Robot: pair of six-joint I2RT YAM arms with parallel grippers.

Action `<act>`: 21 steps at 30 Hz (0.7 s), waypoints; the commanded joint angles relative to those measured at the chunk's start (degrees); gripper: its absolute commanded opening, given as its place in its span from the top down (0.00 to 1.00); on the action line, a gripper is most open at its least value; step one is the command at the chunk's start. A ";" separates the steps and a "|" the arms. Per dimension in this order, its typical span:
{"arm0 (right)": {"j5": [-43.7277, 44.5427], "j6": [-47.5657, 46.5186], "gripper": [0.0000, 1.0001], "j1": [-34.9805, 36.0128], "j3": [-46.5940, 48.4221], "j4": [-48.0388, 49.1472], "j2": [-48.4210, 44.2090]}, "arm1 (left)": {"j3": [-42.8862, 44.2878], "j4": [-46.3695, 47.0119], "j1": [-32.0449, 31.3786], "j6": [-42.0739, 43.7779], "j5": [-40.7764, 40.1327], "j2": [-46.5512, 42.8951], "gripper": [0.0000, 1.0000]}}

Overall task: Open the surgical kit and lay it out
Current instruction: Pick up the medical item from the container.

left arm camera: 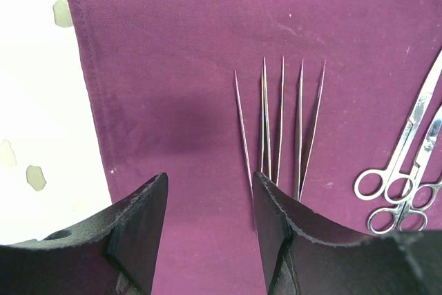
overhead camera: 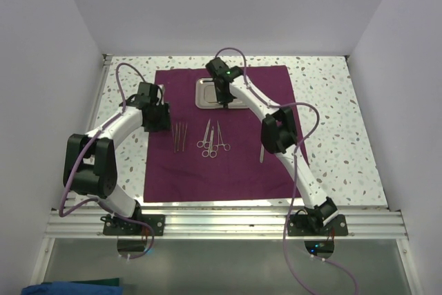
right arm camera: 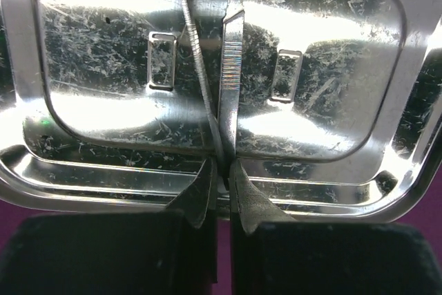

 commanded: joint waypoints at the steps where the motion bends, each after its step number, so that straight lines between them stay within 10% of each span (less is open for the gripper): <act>1: -1.22 0.56 1.00 -0.66 0.07 -6.93 -2.13 | -0.27 2.01 0.71 0.32 0.98 -1.29 0.44; 21: -1.31 3.55 1.00 -1.37 -3.27 -5.96 -13.13 | 1.05 2.53 0.71 -0.30 2.48 -0.67 0.45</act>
